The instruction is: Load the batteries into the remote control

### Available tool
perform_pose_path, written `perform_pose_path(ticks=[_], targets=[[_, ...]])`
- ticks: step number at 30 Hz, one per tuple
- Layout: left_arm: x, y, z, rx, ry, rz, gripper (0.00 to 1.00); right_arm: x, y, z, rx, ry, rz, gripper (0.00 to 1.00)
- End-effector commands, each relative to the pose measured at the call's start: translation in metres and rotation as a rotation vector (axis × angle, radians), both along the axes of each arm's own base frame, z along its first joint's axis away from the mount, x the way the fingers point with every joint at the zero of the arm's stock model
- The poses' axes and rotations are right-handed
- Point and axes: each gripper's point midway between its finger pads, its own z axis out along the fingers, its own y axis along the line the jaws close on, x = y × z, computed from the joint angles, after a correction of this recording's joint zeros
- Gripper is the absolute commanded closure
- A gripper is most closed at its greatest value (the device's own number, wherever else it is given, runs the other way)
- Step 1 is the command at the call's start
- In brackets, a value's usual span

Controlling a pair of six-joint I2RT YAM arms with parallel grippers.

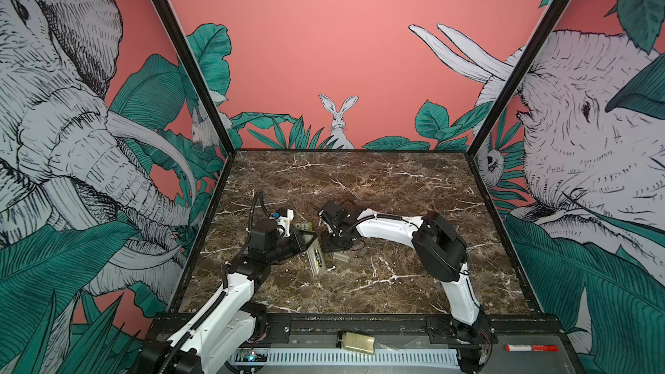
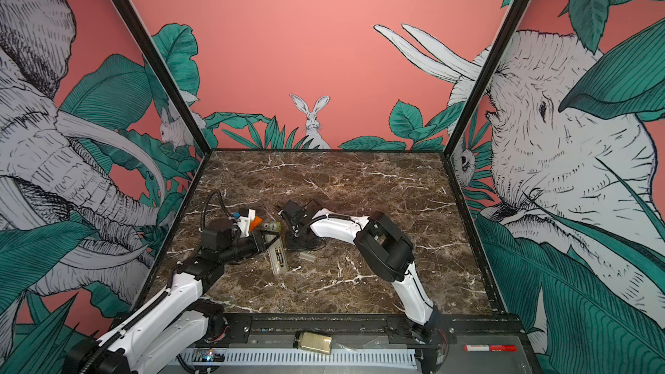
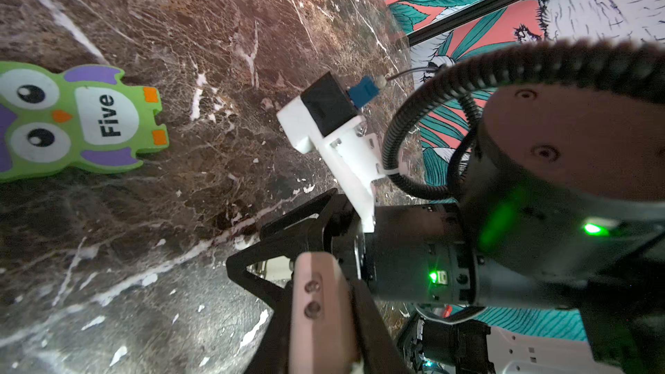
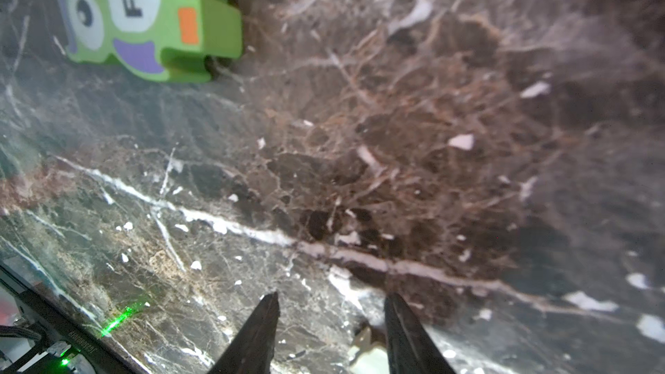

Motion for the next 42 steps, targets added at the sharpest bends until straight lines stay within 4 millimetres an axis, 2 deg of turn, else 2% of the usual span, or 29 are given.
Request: perform_pose_path(ticks=[1,8,12,24,33,42], targets=[[-0.005,0.002,0.016,0.016,-0.03,-0.017,1.0,-0.011,0.001,-0.013,-0.022,0.031,0.031,0.52],[-0.014,0.003,0.024,0.028,-0.026,-0.036,1.0,-0.027,0.002,-0.018,-0.035,0.058,0.057,0.53],[-0.017,0.004,0.027,0.019,-0.019,-0.039,1.0,-0.038,-0.005,-0.024,-0.075,0.076,0.055,0.53],[-0.019,0.004,0.027,0.029,-0.017,-0.045,1.0,-0.064,-0.036,-0.031,-0.172,0.103,0.052,0.54],[-0.019,0.004,0.03,0.034,-0.027,-0.05,1.0,-0.078,-0.057,-0.028,-0.215,0.123,0.073,0.55],[-0.017,0.003,0.023,0.05,-0.032,-0.062,1.0,-0.093,-0.098,-0.03,-0.308,0.133,0.077,0.56]])
